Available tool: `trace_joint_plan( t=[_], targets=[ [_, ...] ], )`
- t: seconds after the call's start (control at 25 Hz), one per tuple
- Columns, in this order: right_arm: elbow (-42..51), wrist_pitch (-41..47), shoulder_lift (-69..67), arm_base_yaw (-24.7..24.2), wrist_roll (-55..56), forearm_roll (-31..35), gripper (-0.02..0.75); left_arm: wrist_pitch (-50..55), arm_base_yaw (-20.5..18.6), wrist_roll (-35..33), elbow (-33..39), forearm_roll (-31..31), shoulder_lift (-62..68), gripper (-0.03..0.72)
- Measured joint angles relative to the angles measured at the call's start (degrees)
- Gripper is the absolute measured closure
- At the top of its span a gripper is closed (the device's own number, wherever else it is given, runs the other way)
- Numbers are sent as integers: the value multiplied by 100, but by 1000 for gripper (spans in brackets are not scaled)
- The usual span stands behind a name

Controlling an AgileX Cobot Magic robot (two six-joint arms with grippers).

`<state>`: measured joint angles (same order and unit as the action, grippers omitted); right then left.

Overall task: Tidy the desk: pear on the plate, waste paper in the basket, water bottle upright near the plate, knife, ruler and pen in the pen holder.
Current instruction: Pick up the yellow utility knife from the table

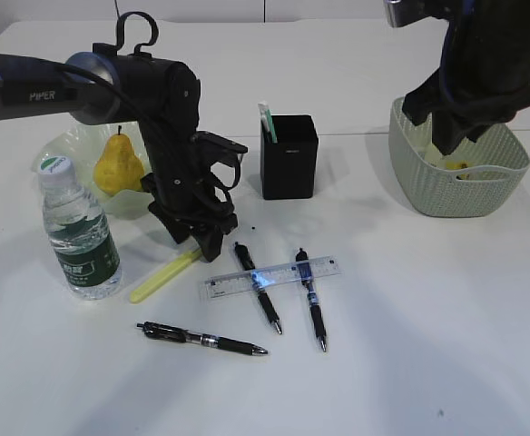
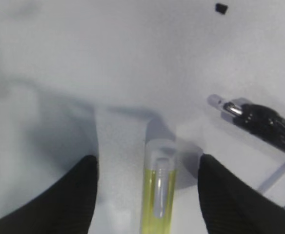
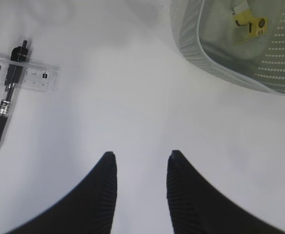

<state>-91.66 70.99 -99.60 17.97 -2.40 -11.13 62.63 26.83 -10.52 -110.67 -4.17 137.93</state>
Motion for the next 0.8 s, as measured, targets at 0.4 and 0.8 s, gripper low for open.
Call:
trace_joint_plan(
  t=[0.4,0.8],
  targets=[
    [0,0,0,0,0,-4,477,110,0,10,-13,61,13,393],
    [0,0,0,0,0,-13,477,233,0,10,-13,50,22,564]
  ],
)
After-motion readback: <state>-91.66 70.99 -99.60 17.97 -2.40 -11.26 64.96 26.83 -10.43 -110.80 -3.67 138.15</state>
